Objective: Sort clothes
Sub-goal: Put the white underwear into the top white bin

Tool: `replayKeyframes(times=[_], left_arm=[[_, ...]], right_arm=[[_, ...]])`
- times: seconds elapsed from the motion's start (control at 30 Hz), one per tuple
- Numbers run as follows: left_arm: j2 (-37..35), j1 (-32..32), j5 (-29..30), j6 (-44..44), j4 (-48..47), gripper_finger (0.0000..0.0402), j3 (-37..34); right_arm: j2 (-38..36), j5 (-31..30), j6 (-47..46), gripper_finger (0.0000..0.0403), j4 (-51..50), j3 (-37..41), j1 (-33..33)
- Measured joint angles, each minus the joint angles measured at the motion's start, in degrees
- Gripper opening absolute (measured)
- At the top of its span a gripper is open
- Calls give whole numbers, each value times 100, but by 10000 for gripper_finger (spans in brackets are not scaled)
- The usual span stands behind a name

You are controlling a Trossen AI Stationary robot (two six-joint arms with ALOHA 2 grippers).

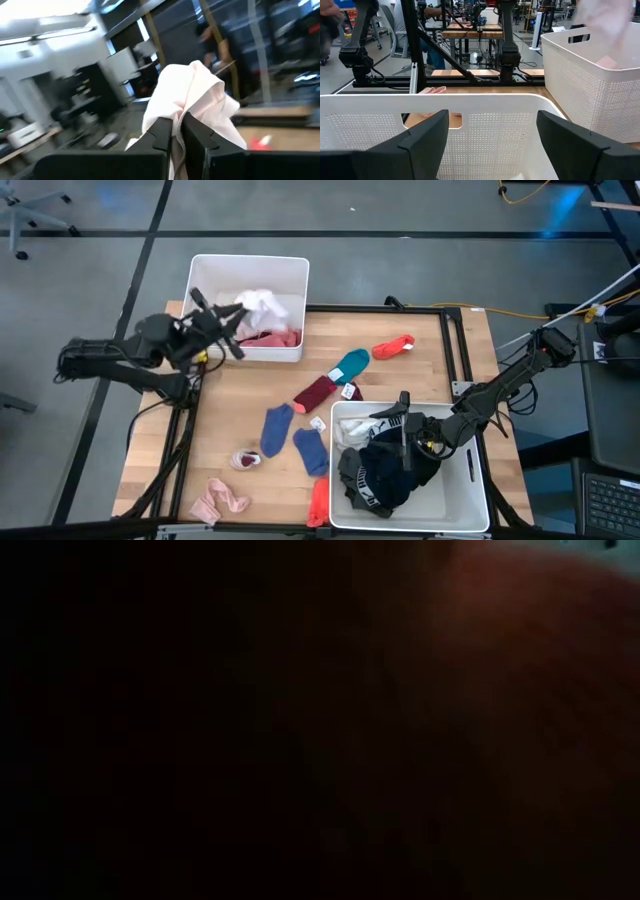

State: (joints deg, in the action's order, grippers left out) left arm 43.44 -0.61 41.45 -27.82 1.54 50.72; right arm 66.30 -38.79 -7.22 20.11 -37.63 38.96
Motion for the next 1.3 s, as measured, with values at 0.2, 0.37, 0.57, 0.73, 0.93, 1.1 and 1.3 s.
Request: replayKeyframes(times=[0.2, 0.37, 0.57, 0.73, 0.93, 1.1, 1.3], left_arm=[[143, -999, 1, 284, -468, 19, -186], [279, -1675, -9, 700, -582, 19, -597], [458, -2114, -14, 1226, -586, 20, -956], [688, -2273, -171, 1517, -648, 24, -1117], [977, -2474, -586, 2152, -1134, 81, -1117], [1005, -2604, -1345, 2536, -1390, 146, -1046], [997, -2610, -2135, 2744, -1954, 207, -532]], right_arm=[[0, 0, 1, 303, -1, 0, 0], [0, 0, -1, 303, -1, 0, 0], [2, 2, -16, 303, -4, 0, 0], [2, 1, -20, 303, -4, 0, 1], [2, 2, -34, 303, -5, 0, 1], [2, 2, -42, 303, -4, 0, 0], [2, 4, -42, 303, -4, 0, 1]])
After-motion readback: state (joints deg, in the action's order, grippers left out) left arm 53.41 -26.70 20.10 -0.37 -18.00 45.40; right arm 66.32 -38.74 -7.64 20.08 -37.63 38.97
